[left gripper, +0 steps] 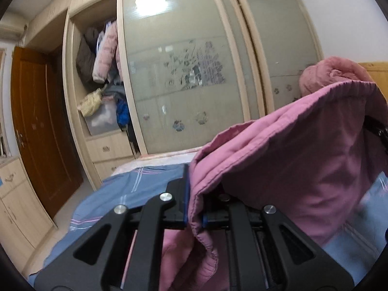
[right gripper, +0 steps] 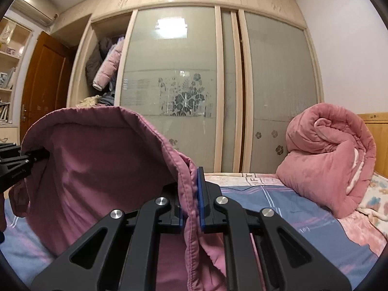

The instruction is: Fold large clothes

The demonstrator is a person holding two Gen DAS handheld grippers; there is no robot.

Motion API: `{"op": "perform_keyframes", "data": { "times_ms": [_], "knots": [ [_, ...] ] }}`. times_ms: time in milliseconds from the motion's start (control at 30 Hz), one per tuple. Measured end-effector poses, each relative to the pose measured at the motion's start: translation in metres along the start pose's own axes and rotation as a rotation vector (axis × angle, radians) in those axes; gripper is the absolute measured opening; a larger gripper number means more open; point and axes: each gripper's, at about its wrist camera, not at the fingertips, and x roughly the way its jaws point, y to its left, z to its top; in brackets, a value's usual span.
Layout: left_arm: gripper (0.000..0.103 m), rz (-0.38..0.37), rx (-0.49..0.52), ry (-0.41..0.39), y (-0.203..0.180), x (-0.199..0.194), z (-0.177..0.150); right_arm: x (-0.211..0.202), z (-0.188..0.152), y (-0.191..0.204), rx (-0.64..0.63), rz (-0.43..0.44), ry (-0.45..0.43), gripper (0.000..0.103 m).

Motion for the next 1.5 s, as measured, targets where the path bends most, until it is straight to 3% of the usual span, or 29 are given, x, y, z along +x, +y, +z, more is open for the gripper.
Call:
{"op": "perform_keyframes", "data": {
  "times_ms": [200,367,467,567,600,667,733,867,933,1033,1167,1200,1300,1367,1433,1500],
  "knots": [
    [0.008,0.013,-0.021,0.138,0.011,0.106,0.014,0.103,0.002,-0.002,-0.01,-0.016,0.148,0.009],
    [0.01,0.045,0.072,0.246,-0.001,0.185,-0.013,0.179,-0.028,-0.012,0.031,0.003,0.294,0.01],
    [0.022,0.049,0.102,0.29,-0.003,0.216,-0.034,0.216,-0.059,-0.009,0.023,0.017,0.397,0.01],
    [0.05,0.086,0.086,0.325,0.0,0.242,-0.055,0.238,-0.083,-0.01,0.039,0.045,0.476,0.015],
    [0.059,0.098,0.08,0.325,0.0,0.244,-0.059,0.24,-0.087,-0.009,0.044,0.049,0.486,0.022],
    [0.075,0.145,0.07,0.319,0.001,0.249,-0.067,0.243,-0.088,-0.006,0.043,0.036,0.483,0.045],
    [0.089,0.169,0.059,0.313,0.006,0.252,-0.066,0.242,-0.084,-0.006,0.053,0.013,0.459,0.082],
    [0.097,0.221,0.106,0.213,0.011,0.24,-0.046,0.239,-0.065,-0.009,0.031,-0.041,0.375,0.092],
    [0.101,0.26,0.142,0.143,0.012,0.228,-0.033,0.232,-0.051,-0.014,0.022,-0.083,0.308,0.102],
    [0.101,0.292,0.226,0.078,0.016,0.219,-0.011,0.218,-0.024,-0.024,0.026,-0.152,0.185,0.102],
    [0.101,0.333,0.252,-0.009,0.018,0.205,0.013,0.206,-0.001,-0.043,0.118,-0.154,0.107,0.102],
    [0.101,0.378,0.22,-0.048,0.025,0.201,0.023,0.204,0.003,-0.046,0.141,-0.144,0.094,0.102],
    [0.101,0.391,0.073,-0.066,0.044,0.195,0.044,0.201,0.008,-0.042,0.165,-0.104,0.087,0.102],
    [0.101,0.303,-0.021,-0.099,0.043,0.185,0.048,0.206,0.005,-0.033,0.161,-0.062,0.119,0.102],
    [0.101,0.227,0.029,-0.037,0.019,0.195,0.041,0.22,-0.001,-0.02,0.147,-0.034,0.173,0.102],
    [0.101,0.181,0.121,0.086,-0.01,0.22,0.026,0.237,-0.01,-0.002,0.126,-0.003,0.244,0.102]
  ]
}}
